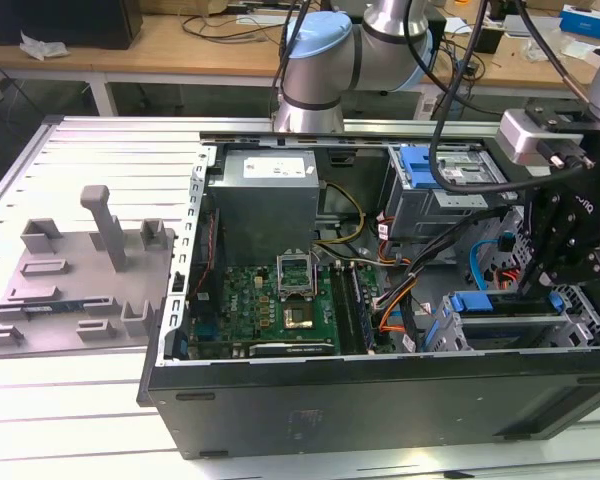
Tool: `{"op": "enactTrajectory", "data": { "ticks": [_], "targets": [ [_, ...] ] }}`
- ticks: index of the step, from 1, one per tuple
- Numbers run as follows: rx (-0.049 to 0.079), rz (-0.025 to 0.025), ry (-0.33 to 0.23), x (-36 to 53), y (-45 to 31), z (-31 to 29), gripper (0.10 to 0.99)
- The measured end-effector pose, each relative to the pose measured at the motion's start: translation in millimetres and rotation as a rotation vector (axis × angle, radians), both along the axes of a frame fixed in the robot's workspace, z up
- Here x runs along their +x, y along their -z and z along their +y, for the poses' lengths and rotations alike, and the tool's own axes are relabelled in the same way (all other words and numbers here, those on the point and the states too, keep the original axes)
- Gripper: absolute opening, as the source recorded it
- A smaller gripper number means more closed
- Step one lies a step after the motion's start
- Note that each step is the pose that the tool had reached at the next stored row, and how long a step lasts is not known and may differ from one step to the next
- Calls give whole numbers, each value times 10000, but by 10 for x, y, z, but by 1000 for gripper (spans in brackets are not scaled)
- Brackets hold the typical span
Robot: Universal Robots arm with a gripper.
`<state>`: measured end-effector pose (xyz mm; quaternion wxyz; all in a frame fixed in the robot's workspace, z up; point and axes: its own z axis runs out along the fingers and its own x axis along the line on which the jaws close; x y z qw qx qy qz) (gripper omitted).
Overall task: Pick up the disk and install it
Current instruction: 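Insert the first disk wire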
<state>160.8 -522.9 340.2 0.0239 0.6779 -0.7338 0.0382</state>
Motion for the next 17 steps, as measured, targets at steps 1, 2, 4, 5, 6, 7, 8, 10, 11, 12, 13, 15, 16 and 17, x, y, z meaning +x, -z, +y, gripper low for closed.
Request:
{"op": "enactTrajectory", "data": {
  "ticks": [1, 2, 4, 5, 6, 7, 8, 10, 11, 12, 13, 15, 16, 17],
  "targets": [
    [16, 2, -1, 1, 12, 0, 169],
    [7, 2, 0, 1, 12, 0, 169],
    [0, 1, 0, 1, 15, 0, 169],
    [0, 1, 0, 1, 18, 0, 169],
    [1, 0, -1, 1, 24, 0, 169],
    [4, 2, 1, 0, 30, 0, 169],
    [7, 1, 0, -1, 37, 0, 235],
    [3, 1, -1, -1, 38, 0, 298],
    [1, 1, -1, -2, 37, 0, 361],
    [4, 1, 0, -2, 38, 0, 361],
    [5, 1, 0, -2, 26, 0, 482],
    [3, 1, 0, -2, -26, 0, 482],
    [3, 1, 1, -2, -60, 1, 482],
    [4, 0, 1, -2, -99, 2, 482]
  ]
}}
